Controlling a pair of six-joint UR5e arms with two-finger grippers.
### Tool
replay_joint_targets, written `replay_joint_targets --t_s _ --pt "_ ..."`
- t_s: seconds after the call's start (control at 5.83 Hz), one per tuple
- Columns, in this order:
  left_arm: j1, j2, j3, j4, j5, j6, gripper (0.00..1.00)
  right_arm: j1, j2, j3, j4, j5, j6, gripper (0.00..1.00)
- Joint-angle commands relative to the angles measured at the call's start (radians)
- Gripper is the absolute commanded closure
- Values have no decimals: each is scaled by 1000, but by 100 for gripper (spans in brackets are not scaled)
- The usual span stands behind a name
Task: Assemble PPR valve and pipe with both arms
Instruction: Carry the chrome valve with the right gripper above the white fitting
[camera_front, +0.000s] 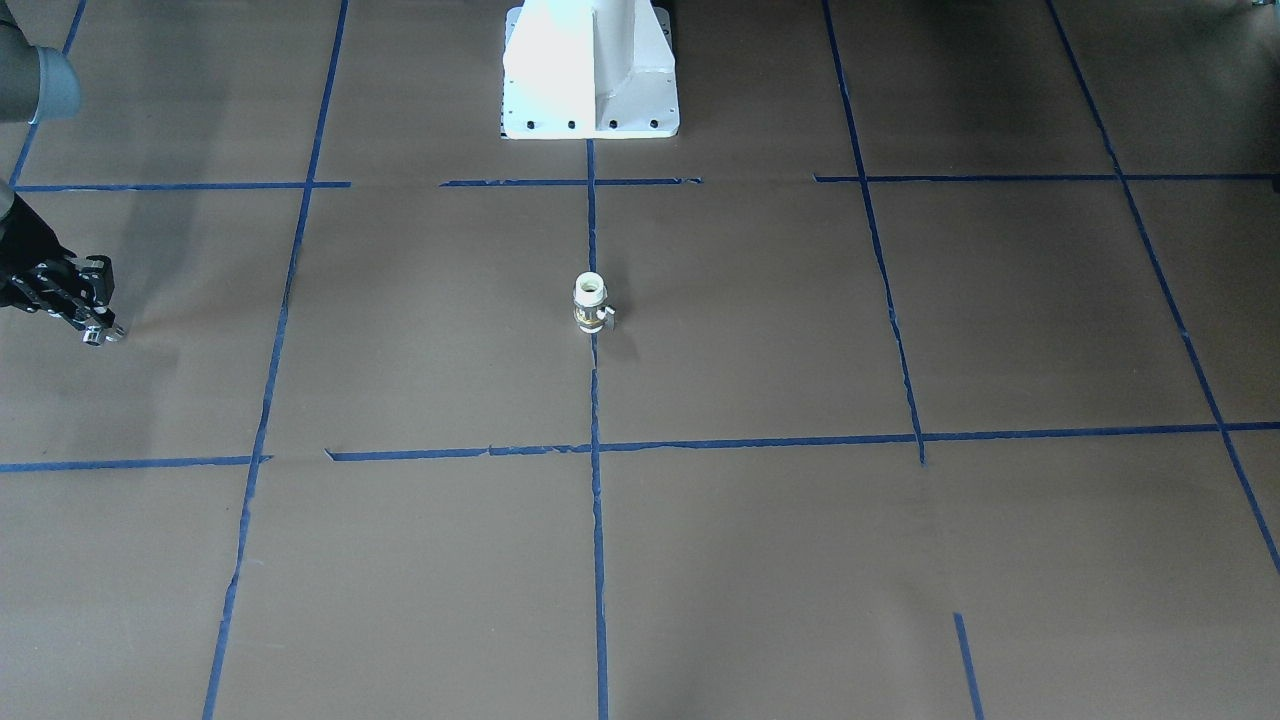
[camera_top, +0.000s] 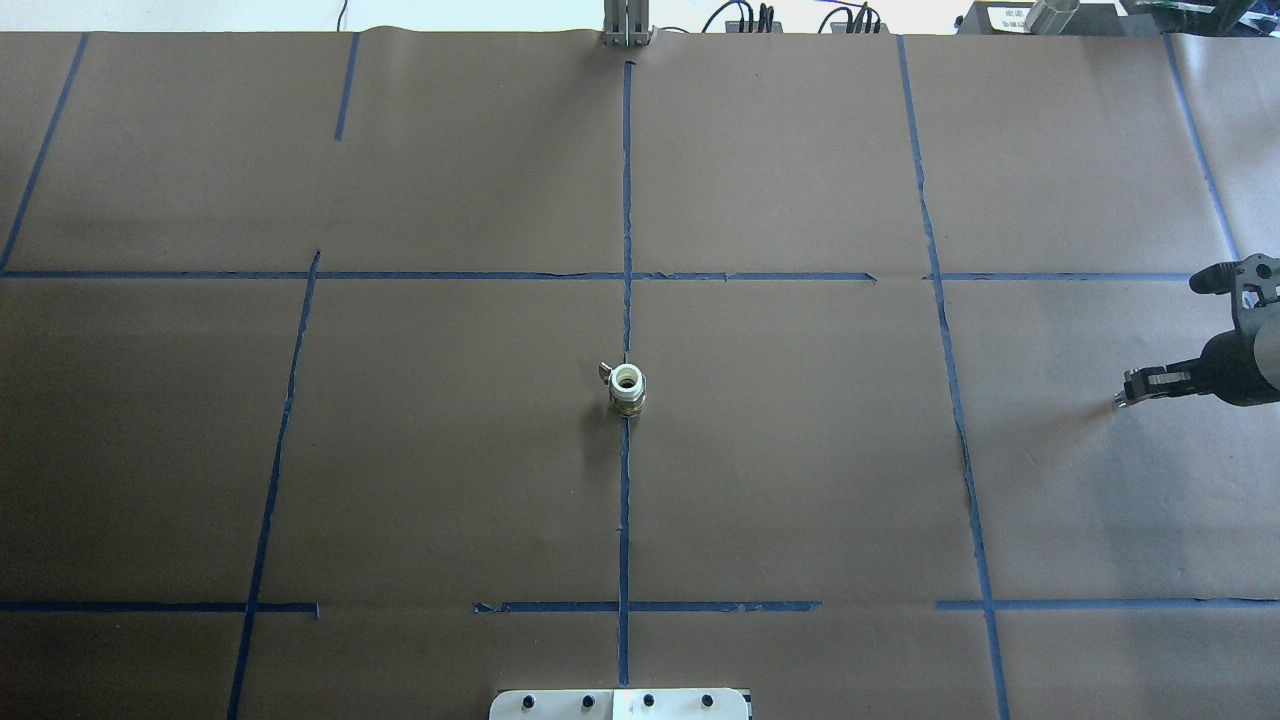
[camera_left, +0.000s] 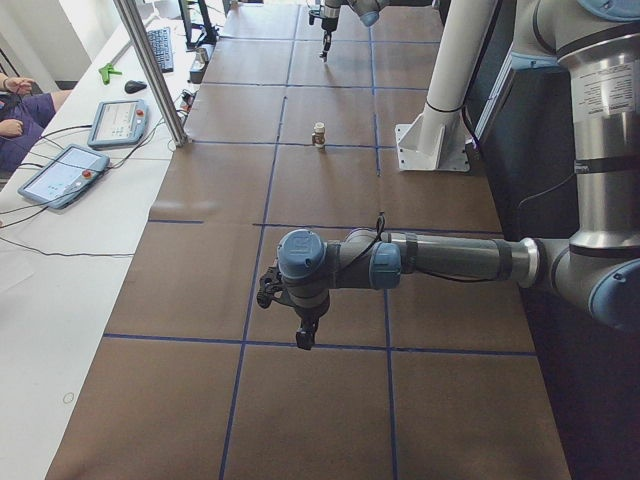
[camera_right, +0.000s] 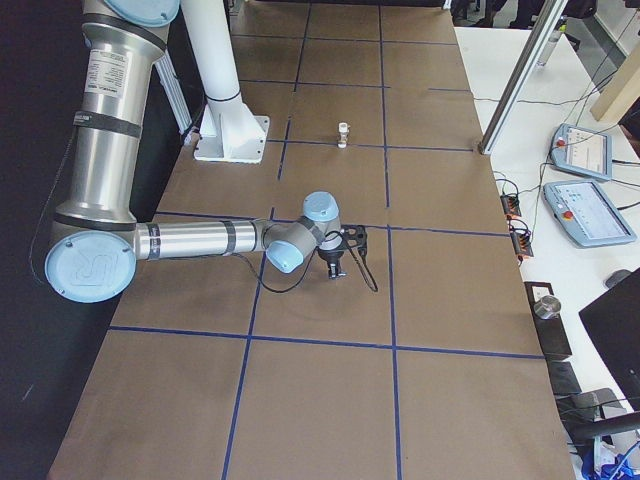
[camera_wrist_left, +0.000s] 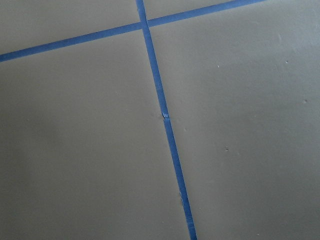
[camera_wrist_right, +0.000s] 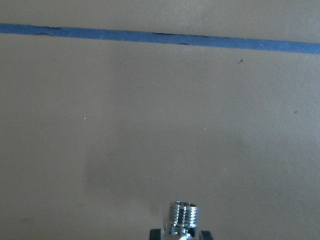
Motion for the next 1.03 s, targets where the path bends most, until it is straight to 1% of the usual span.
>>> replay_joint_targets --t_s 0.0,0.17,0.34,0.51,0.69,0.86 --pt "0 2 3 1 1 -66 0 22 152 131 -344 6 16 100" --pt "0 4 3 3 1 -68 0 22 285 204 -586 6 25 100" --pt "0 4 14 3 1 -68 0 5 428 220 -729 7 136 100" --pt "0 1 23 1 1 -68 0 -86 570 216 -797 0 329 100" --pt "0 -2 21 0 1 -74 0 -170 692 204 -859 -32 498 100" --pt "0 -5 21 0 1 -74 0 -232 801 176 -910 -87 637 100"
